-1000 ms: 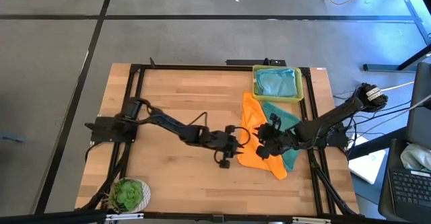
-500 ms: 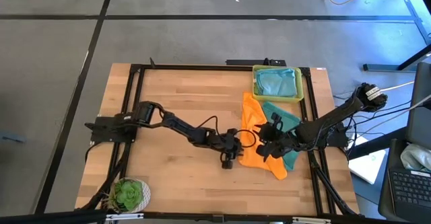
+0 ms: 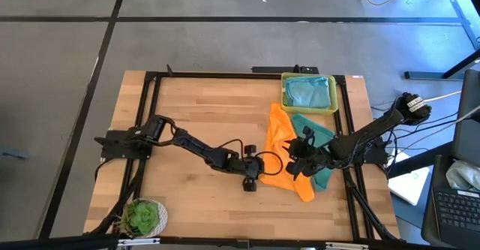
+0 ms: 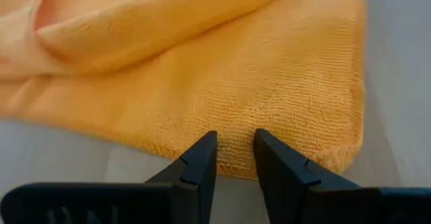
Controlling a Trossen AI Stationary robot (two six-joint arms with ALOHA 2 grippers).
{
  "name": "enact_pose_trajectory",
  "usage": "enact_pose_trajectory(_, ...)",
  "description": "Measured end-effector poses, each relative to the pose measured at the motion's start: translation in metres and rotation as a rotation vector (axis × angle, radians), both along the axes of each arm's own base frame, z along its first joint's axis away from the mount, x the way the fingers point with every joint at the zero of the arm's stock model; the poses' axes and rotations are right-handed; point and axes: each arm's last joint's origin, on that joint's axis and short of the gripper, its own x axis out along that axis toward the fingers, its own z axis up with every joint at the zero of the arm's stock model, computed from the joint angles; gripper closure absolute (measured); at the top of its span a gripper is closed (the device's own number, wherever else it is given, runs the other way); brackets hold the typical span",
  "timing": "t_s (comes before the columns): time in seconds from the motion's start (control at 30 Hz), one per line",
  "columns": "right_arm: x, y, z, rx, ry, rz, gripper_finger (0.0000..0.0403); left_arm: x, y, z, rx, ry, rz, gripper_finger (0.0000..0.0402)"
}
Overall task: Fold microfiber towels
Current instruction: Fold the yellow microfiber cloth
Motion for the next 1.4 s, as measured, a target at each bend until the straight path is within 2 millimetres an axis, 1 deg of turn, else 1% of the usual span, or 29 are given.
enact_pose_trajectory(0.17,-0.005,-0.011,-0.019,0.065,0.024,0.005,0.0300,-0.022,-0.008,0.016,0.026,0.146,0.110,0.0305)
enact_pose_trajectory(0.3,-0.004,-0.017,-0.029,0.122,-0.001,0.048,0.0300,-0.049,-0.015,0.032,0.039,0.291,0.204,0.0306)
enact_pose_trajectory(0.47,0.002,-0.019,-0.029,0.180,-0.090,0.157,0.0300,-0.089,-0.026,0.047,0.116,0.507,0.309,0.0306)
enact_pose_trajectory(0.57,0.007,-0.020,-0.025,0.185,-0.143,0.181,0.0300,-0.111,-0.034,0.048,0.201,0.611,0.369,0.0306)
enact_pose_trajectory(0.63,0.011,-0.020,-0.023,0.173,-0.179,0.192,0.0300,-0.124,-0.042,0.047,0.239,0.647,0.407,0.0306)
enact_pose_trajectory(0.73,0.018,-0.022,-0.020,0.171,-0.230,0.227,0.0300,-0.136,-0.052,0.043,0.261,0.619,0.449,0.0306)
enact_pose_trajectory(0.8,0.029,-0.023,-0.022,0.184,-0.233,0.271,0.0300,-0.143,-0.057,0.040,0.272,0.599,0.464,0.0306)
enact_pose_trajectory(0.87,0.042,-0.022,-0.024,0.165,-0.197,0.302,0.0300,-0.149,-0.059,0.036,0.286,0.581,0.473,0.0306)
enact_pose_trajectory(1.0,0.082,-0.013,-0.029,0.036,-0.123,0.381,0.0297,-0.152,-0.062,0.035,0.295,0.546,0.493,0.0306)
enact_pose_trajectory(1.13,0.123,-0.010,-0.039,-0.120,-0.013,0.427,0.0274,-0.151,-0.062,0.035,0.296,0.537,0.493,0.0306)
enact_pose_trajectory(1.27,0.155,-0.020,-0.053,-0.247,0.158,0.379,0.0243,-0.153,-0.065,0.035,0.297,0.530,0.489,0.0306)
enact_pose_trajectory(1.4,0.175,-0.032,-0.060,-0.243,0.218,0.371,0.0224,-0.155,-0.068,0.034,0.304,0.507,0.498,0.0306)
